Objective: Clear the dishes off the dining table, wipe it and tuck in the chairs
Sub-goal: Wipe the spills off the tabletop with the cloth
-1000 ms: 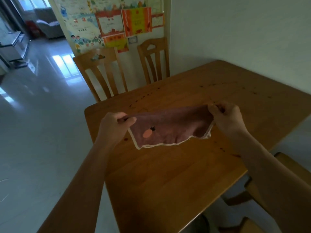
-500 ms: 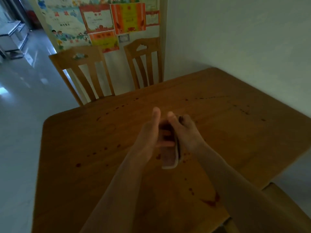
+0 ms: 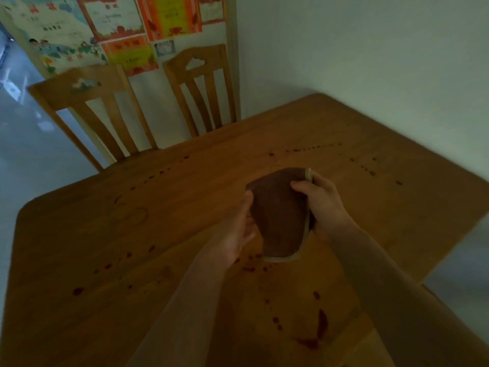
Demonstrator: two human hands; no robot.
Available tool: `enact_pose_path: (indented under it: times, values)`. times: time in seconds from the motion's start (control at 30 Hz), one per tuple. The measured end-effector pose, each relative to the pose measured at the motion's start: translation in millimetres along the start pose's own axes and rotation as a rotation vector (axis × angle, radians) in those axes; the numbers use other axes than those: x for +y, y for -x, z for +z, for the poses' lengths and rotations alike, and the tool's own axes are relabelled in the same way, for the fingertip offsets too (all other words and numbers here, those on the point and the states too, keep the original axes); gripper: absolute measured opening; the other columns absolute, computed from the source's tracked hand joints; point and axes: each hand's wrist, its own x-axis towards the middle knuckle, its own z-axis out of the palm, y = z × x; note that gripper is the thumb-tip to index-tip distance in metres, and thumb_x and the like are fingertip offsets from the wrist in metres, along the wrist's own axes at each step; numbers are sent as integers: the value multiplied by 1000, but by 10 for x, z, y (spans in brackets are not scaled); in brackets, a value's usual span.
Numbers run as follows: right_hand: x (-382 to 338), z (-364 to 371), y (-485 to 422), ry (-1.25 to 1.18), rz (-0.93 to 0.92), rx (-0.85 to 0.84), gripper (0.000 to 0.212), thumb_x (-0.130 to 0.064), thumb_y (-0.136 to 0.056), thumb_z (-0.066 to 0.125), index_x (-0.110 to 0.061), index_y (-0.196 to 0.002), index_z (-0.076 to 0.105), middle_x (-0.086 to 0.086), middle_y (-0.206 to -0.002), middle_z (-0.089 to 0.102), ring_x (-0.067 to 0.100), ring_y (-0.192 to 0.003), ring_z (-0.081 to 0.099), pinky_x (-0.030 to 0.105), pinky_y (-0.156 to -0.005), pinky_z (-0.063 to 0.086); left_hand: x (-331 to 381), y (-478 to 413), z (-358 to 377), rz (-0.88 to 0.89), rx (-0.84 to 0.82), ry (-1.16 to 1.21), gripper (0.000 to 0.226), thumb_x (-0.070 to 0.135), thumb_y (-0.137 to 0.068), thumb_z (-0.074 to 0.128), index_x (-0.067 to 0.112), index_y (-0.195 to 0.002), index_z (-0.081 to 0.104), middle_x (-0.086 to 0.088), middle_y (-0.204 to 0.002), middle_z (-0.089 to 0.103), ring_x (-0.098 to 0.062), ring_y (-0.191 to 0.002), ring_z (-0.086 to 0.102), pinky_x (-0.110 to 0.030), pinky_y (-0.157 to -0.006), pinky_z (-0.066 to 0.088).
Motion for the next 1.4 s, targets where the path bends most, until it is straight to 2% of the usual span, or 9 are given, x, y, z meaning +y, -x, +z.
enact_pose_path:
  times: [0.17,0.27,0.4,0.53,0.73,0.87,1.0,1.13,1.4]
  values:
    - [146,-512,-52,85,-46,175,16,-16,-99,56,-22,-110,64,1,-113,64,26,-105,63,51,-93,53,-97,-206,297,4,-96,40,30,35,-97,55,25,-124,61,1,-130,62,-20,-114,62,-47,-104,45]
    - [280,-892,-117,232,-49,328,35,-21,-97,59,-19,-132,56,-1,-126,59,24,-114,58,47,-98,50,-139,-306,595,13,-99,-95,36,35,-96,58,30,-132,58,8,-127,62,-15,-111,60,-46,-106,43]
    - [442,-1448,-316,368,-56,429,17,-21,-98,56,-17,-115,58,1,-106,60,21,-96,59,40,-82,51,-170,-547,1099,-23,-108,-229,51,40,-97,56,27,-145,42,3,-140,52,-23,-120,57,-38,-84,52]
    - [494,-2057,-616,452,-16,497,10,-21,-99,53,-17,-108,57,5,-99,60,21,-83,58,42,-72,50,-176,-948,1704,-14,-159,-318,39,36,-99,52,24,-136,53,1,-130,59,-17,-104,62,-27,-67,52]
    - [421,-2999,-1044,448,-45,749,10,-18,-95,59,-16,-105,56,11,-102,62,33,-97,60,46,-83,51,-142,-1490,2634,16,-281,-381,36,28,-101,52,19,-135,53,-2,-128,60,-19,-110,61,-36,-93,53]
    - [596,-3393,-1221,649,122,796,56,-32,-94,59,-14,-141,34,16,-142,44,37,-130,43,55,-103,41,-143,-1772,2792,57,-220,-469,37,31,-101,49,27,-137,48,5,-133,51,-13,-116,50,-30,-94,44]
    - [908,-3323,-1374,922,83,602,64,-56,-95,44,-22,-147,31,10,-155,27,34,-142,20,55,-113,27,-216,-2204,2464,202,110,-959,51,42,-100,45,31,-149,32,3,-158,27,-21,-146,24,-41,-115,28]
    - [1169,-3199,-1655,1238,171,488,102,-86,-80,28,-17,-154,11,15,-164,-4,36,-149,-12,52,-121,-5,-352,-2652,2019,308,224,-1458,63,52,-101,27,22,-156,14,1,-165,0,-19,-151,-5,-41,-123,0]
    - [931,-3522,-2678,1299,80,645,63,-40,-100,23,-1,-151,24,24,-161,10,37,-150,1,47,-122,-2,-598,-2777,1859,453,294,-1584,66,56,-100,5,22,-157,3,-2,-165,-6,-17,-151,-9,-38,-123,-3]
